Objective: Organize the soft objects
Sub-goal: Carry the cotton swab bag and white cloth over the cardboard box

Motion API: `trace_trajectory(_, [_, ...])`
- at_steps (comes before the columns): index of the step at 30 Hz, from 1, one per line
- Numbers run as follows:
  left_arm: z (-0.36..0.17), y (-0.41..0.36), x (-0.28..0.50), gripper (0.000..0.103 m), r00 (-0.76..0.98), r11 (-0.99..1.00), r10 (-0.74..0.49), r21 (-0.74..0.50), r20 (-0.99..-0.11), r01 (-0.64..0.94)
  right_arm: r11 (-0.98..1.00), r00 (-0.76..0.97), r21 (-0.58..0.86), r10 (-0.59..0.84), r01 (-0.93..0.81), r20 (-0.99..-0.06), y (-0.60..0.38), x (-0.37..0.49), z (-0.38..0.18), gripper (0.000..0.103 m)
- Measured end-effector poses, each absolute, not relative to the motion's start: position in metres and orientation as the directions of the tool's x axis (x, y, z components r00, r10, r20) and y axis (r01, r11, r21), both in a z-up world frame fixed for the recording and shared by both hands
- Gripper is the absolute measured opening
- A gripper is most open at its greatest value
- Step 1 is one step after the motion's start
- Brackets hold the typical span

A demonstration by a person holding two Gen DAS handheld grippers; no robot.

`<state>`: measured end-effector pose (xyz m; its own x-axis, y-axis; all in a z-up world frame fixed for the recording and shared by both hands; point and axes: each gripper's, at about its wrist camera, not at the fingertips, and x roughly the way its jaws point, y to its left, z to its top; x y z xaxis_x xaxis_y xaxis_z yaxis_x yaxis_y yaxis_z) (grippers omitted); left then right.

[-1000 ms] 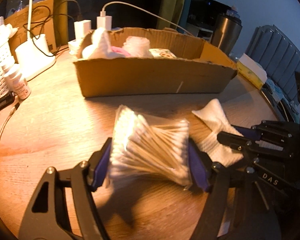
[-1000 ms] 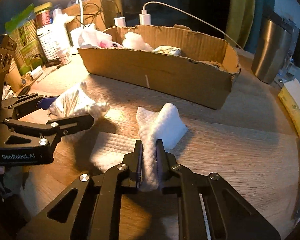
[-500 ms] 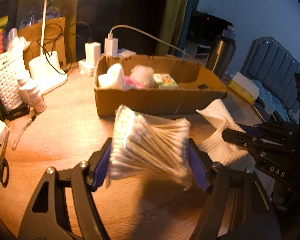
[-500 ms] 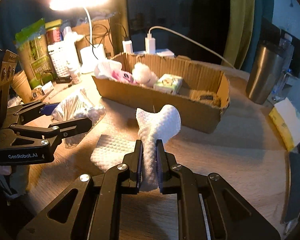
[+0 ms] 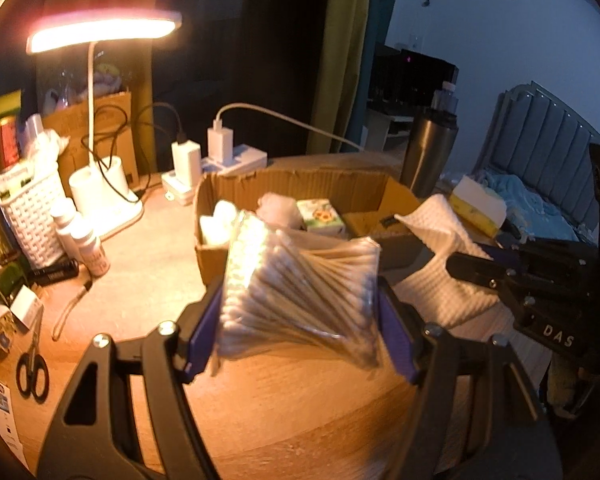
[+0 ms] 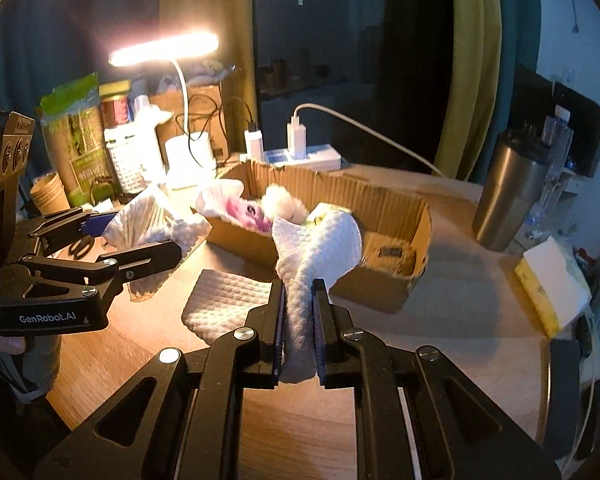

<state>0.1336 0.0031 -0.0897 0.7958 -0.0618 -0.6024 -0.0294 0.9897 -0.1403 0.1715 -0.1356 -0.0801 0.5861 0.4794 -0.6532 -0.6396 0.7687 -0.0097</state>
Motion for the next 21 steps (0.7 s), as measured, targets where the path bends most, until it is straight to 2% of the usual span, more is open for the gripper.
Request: trace_trajectory(21, [-0.039, -0.006, 0.157, 0.072, 0.849, 0.995, -0.021, -0.094, -0.528, -0.034, 0.770, 0.647, -0.033, 0.512, -0.638, -0.566, -0.149, 0.200, -0.035, 0.014])
